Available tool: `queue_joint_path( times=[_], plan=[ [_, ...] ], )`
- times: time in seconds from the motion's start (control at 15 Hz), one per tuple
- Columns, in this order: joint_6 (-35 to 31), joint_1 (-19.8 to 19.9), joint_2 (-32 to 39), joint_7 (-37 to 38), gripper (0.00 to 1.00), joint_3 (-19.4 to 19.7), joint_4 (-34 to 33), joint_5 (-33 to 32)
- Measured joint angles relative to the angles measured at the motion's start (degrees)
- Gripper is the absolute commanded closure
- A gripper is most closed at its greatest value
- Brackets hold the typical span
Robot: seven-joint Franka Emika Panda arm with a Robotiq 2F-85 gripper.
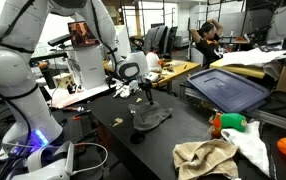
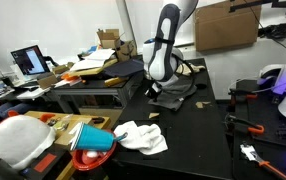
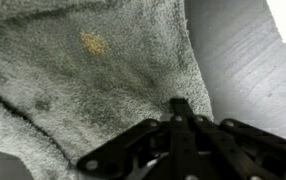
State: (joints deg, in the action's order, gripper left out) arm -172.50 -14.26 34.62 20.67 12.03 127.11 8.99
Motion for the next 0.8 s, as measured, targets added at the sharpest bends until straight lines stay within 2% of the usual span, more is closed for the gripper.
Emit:
queue_joint_path(
  times=[0.27,0.67,0.73,0.8],
  plan=[
    [-0.04,2.37,1.51,0.0,1.0,-4.01,-3.41,0.07],
    [-1.49,2.23,3.08,-0.06,1.0,-4.98,-5.9,0.07],
    [-2.95,2.52,2.75,-0.16,0.74,-5.1,-5.17,0.08],
    [-4.77,2.86,2.06,-0.24,0.72,-5.22,-3.87,0.16]
  ],
)
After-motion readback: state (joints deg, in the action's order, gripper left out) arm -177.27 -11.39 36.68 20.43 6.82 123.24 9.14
